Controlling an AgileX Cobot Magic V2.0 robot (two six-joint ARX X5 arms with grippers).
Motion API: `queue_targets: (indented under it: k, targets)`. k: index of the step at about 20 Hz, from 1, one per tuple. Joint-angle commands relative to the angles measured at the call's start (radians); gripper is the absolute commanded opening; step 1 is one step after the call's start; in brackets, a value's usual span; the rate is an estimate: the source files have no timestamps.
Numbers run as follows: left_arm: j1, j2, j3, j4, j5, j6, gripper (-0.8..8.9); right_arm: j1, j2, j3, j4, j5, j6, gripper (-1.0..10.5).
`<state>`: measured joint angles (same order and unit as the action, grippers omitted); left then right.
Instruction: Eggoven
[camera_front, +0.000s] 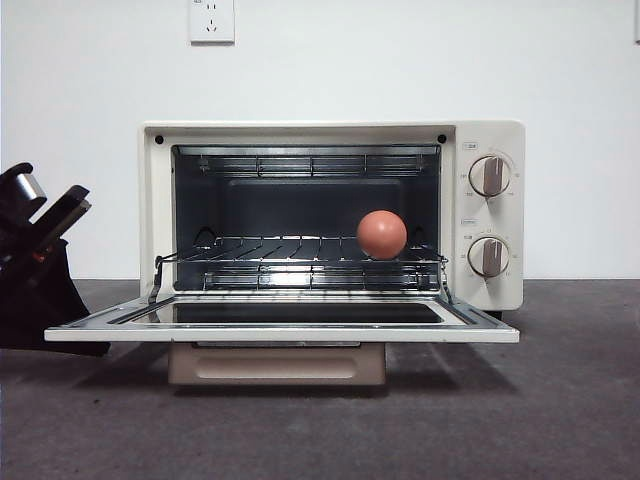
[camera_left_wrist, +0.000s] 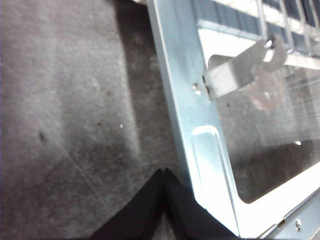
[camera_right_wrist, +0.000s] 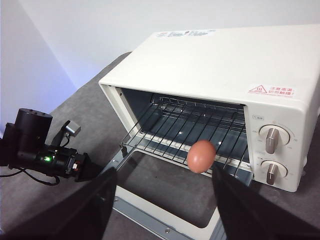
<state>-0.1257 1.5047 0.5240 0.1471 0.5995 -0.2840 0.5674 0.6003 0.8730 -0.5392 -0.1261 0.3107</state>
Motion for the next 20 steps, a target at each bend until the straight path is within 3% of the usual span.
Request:
queue_targets:
  k: [1, 6, 10, 15, 20]
  targets:
    - [-0.010, 0.026, 0.003, 0.027, 0.061, -0.006, 0.06, 0.006, 0.006, 0.019, 0.006, 0.019, -0.008, 3.1]
    - [-0.004, 0.029, 0.003, 0.069, 0.158, -0.055, 0.06, 0.006, 0.005, 0.019, 0.005, 0.023, -0.008, 3.1]
    - [0.017, 0.029, 0.005, 0.203, 0.239, -0.169, 0.06, 0.006, 0.005, 0.019, -0.006, 0.023, -0.007, 3.1]
    - [0.043, 0.029, 0.008, 0.411, 0.250, -0.338, 0.06, 0.006, 0.005, 0.019, -0.034, 0.022, -0.003, 3.1]
    - [0.060, 0.029, 0.011, 0.608, 0.229, -0.444, 0.06, 0.006, 0.005, 0.019, -0.065, 0.022, -0.003, 3.1]
